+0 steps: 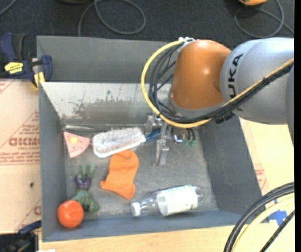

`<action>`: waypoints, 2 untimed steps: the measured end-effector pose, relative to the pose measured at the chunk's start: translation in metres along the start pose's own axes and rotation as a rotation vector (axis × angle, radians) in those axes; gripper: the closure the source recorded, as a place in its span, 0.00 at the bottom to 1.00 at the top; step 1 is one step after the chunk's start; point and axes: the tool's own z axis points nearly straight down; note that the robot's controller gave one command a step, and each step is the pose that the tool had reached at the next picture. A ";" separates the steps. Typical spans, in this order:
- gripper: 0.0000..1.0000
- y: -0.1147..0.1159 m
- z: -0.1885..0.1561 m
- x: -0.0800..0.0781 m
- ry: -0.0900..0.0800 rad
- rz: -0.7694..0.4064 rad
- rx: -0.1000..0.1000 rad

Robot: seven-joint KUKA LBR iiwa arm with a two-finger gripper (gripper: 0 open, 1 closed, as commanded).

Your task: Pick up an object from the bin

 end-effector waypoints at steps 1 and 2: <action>0.00 0.000 -0.004 0.000 -0.005 0.001 0.000; 0.00 0.019 0.048 -0.005 -0.012 0.063 -0.001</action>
Offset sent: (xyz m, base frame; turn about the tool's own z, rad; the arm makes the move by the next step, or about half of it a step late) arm 0.0028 0.0428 -0.1147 0.1256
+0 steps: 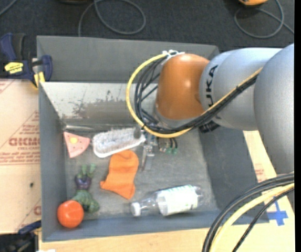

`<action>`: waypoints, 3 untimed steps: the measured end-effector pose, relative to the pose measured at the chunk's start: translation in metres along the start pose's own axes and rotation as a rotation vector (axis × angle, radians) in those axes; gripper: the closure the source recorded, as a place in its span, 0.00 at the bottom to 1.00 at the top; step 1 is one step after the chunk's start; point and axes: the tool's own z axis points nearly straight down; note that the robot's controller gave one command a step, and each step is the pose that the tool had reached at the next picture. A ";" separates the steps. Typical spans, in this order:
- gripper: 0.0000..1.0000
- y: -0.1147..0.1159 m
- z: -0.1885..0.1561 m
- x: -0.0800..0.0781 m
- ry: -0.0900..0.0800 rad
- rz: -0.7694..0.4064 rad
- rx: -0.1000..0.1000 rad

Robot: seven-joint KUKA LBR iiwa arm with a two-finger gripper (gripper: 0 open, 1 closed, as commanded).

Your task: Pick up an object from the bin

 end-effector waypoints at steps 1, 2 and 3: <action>0.00 0.011 0.031 -0.015 0.002 0.161 -0.001; 0.00 0.042 0.046 -0.028 -0.016 0.138 -0.001; 1.00 0.082 0.047 -0.025 -0.009 0.115 -0.005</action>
Offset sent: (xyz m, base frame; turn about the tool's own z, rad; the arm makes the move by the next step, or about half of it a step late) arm 0.0335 0.0683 -0.0665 0.0537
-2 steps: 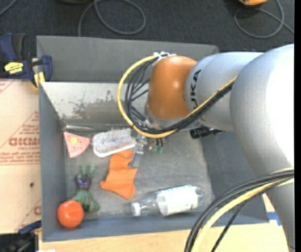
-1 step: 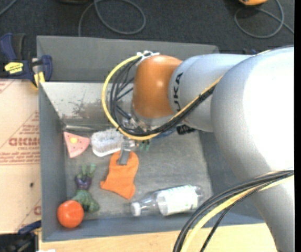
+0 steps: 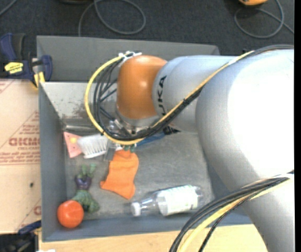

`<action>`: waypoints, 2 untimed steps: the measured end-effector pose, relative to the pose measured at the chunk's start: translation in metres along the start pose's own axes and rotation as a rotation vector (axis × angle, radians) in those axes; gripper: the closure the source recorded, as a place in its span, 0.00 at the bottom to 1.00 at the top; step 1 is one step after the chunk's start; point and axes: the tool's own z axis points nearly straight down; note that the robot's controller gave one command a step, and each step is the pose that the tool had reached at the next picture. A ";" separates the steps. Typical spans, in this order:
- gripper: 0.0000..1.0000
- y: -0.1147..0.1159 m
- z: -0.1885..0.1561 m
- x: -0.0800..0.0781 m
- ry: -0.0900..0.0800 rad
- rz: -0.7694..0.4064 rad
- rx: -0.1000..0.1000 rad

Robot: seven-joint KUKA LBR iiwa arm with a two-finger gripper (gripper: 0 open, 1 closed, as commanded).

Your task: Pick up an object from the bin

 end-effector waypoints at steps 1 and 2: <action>1.00 0.000 0.000 0.000 0.000 0.000 0.000; 1.00 -0.018 -0.151 -0.022 -0.006 -0.051 0.000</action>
Offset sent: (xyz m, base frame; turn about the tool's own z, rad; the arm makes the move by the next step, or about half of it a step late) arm 0.0139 -0.0209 0.1492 -0.0517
